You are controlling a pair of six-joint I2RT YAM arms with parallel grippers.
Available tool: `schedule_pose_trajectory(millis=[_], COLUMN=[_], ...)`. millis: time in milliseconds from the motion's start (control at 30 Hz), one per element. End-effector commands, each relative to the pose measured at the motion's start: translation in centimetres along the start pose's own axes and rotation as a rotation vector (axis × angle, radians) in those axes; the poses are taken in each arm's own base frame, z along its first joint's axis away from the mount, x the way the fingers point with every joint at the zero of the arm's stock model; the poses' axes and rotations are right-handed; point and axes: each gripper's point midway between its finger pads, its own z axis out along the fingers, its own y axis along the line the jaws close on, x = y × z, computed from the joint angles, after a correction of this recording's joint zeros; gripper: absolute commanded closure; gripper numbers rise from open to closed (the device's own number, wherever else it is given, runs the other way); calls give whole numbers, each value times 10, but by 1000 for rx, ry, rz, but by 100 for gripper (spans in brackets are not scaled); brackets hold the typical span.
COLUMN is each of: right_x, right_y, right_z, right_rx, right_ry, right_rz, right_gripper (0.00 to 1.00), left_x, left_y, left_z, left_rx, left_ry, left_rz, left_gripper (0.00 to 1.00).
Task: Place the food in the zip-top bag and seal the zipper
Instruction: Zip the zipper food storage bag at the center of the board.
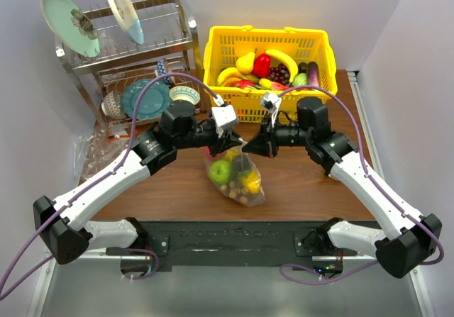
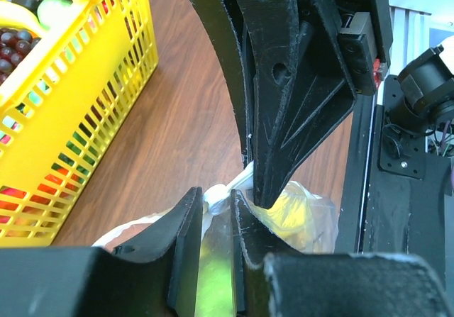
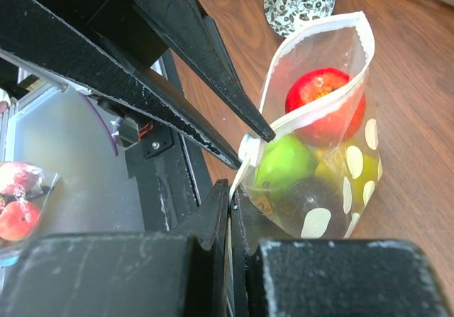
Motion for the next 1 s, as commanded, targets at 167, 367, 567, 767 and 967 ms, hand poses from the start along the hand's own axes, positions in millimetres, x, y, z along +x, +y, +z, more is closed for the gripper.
schedule_pose_trajectory(millis=[167, 367, 567, 767, 967], right_x=[-16, -26, -22, -21, -27], right_y=[7, 29, 42, 51, 61], right_z=[-12, -17, -19, -20, -23], right_rx=[19, -78, -129, -141, -169], right_ry=[-6, 6, 42, 56, 53], right_rz=[-121, -203, -276, -333, -376], right_gripper=[100, 100, 100, 100, 100], left_x=[-33, -52, -67, -63, -59], left_y=[-11, -24, -31, -38, -42], left_z=[-17, -31, -36, -29, -27], left_rx=[34, 111, 169, 232, 273], left_ry=[-72, -64, -68, -55, -45], left_rz=[53, 142, 196, 195, 184], left_gripper=[72, 48, 47, 47, 47])
